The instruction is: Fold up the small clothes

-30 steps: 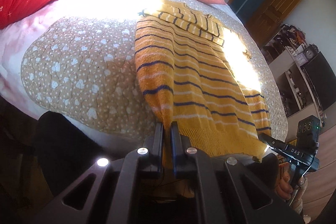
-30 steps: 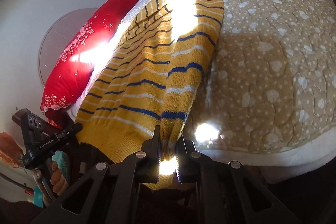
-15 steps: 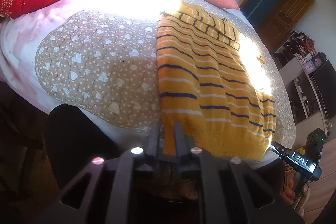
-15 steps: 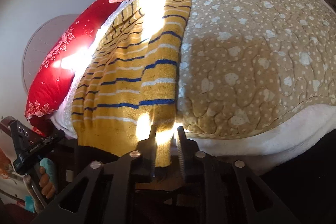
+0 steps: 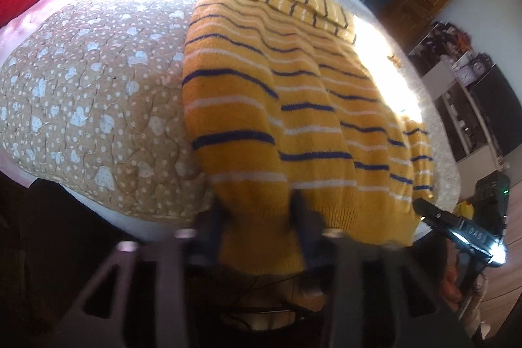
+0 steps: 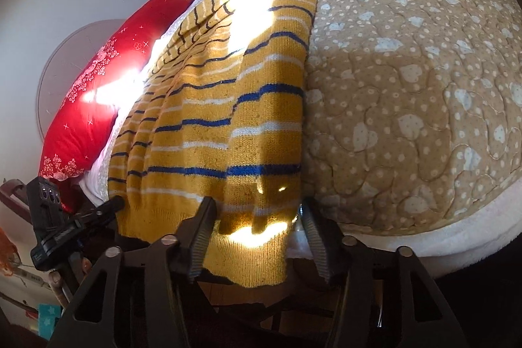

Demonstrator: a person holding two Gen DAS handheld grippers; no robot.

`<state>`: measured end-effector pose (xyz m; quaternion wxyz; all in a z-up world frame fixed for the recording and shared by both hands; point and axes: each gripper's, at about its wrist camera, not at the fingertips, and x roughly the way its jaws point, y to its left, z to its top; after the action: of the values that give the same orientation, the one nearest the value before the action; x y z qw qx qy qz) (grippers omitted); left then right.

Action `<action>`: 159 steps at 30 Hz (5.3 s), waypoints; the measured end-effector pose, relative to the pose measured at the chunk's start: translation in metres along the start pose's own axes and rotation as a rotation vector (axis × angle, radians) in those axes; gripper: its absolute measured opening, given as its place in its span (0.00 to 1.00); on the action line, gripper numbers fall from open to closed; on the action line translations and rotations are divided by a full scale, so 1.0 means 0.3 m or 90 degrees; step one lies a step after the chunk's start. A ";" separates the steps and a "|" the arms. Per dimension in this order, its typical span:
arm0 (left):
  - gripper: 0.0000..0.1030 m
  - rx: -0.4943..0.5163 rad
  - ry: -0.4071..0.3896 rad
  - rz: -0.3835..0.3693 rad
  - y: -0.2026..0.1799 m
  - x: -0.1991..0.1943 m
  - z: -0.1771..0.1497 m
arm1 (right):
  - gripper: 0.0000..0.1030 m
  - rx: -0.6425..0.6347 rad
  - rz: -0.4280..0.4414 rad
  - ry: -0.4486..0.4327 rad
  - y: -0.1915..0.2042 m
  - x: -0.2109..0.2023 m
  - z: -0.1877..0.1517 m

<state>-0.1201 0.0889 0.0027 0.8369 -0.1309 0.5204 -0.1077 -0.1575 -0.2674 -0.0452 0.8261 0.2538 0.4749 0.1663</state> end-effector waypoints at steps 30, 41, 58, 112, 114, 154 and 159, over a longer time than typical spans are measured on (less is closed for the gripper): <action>0.08 0.031 -0.169 0.006 -0.213 -0.053 0.882 | 0.09 -0.017 0.057 -0.116 0.266 0.032 0.883; 0.08 0.002 -0.086 0.061 -0.168 0.286 1.128 | 0.09 0.053 0.032 -0.066 0.122 0.299 1.156; 0.48 -0.115 -0.093 0.069 0.063 0.362 1.306 | 0.65 0.162 -0.021 -0.116 -0.068 0.471 1.384; 0.77 -0.101 -0.257 0.083 0.244 0.111 0.785 | 0.31 -0.005 -0.389 -0.112 0.075 0.430 1.315; 0.77 -0.109 -0.244 0.065 0.260 0.119 0.789 | 0.32 0.001 -0.373 -0.117 0.069 0.384 1.329; 0.35 -0.294 -0.151 0.059 0.515 0.112 0.701 | 0.15 -0.470 -0.298 0.192 1.105 1.103 0.843; 0.43 -0.276 -0.158 0.071 0.461 0.123 0.708 | 0.13 -0.422 -0.247 0.119 1.023 0.880 0.956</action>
<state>0.0932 0.2303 0.0157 0.8514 -0.2907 0.4310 0.0695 0.2116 0.0445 0.0676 0.8325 -0.1377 0.5078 0.1738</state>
